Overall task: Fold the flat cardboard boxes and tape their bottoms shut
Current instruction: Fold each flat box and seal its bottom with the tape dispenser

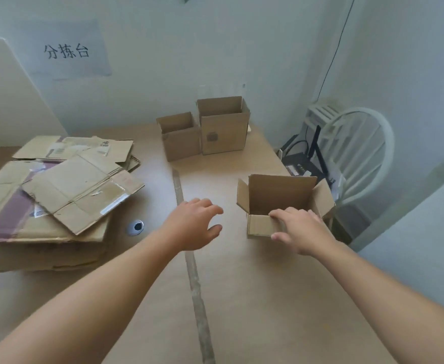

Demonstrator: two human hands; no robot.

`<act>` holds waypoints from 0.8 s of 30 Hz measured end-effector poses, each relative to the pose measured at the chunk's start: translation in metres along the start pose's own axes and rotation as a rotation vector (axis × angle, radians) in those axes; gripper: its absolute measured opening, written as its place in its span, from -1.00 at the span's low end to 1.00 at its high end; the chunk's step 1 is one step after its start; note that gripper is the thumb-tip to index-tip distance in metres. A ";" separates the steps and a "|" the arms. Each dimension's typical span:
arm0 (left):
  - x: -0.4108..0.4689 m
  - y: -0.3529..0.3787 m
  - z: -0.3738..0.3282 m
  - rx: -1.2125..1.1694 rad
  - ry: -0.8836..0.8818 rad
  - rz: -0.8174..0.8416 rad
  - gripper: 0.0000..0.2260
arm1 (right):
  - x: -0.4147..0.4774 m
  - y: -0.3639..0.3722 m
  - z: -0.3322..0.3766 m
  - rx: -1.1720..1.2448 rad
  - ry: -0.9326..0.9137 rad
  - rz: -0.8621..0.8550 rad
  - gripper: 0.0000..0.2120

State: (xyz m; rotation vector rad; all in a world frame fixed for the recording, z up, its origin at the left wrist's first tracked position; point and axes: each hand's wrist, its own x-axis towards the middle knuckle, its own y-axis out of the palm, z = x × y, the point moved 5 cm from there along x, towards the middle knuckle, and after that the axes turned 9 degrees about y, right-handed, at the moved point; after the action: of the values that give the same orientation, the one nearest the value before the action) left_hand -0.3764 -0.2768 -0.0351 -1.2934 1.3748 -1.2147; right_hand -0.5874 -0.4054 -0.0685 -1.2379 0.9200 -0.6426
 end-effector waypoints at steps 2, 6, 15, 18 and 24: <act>0.053 -0.003 0.001 -0.011 -0.022 -0.003 -0.61 | 0.048 -0.014 -0.022 0.001 -0.018 -0.006 -0.53; 0.126 -0.001 0.021 0.007 -0.085 -0.015 -0.61 | 0.134 -0.026 -0.042 -0.029 -0.078 -0.008 -0.51; 0.175 0.030 0.097 0.018 -0.305 0.062 -0.64 | 0.254 -0.013 -0.003 -0.041 -0.268 0.036 -0.51; 0.169 0.032 0.123 0.058 -0.351 0.088 -0.64 | 0.283 -0.016 0.025 -0.028 -0.307 -0.011 -0.51; 0.156 0.029 0.160 0.041 -0.416 0.079 -0.65 | 0.309 -0.022 0.056 -0.028 -0.369 -0.008 -0.49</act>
State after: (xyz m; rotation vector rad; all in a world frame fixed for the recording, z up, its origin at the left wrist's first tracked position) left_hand -0.2364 -0.4463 -0.0835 -1.3575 1.0819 -0.8553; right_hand -0.3819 -0.6395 -0.1164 -1.3307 0.6177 -0.3895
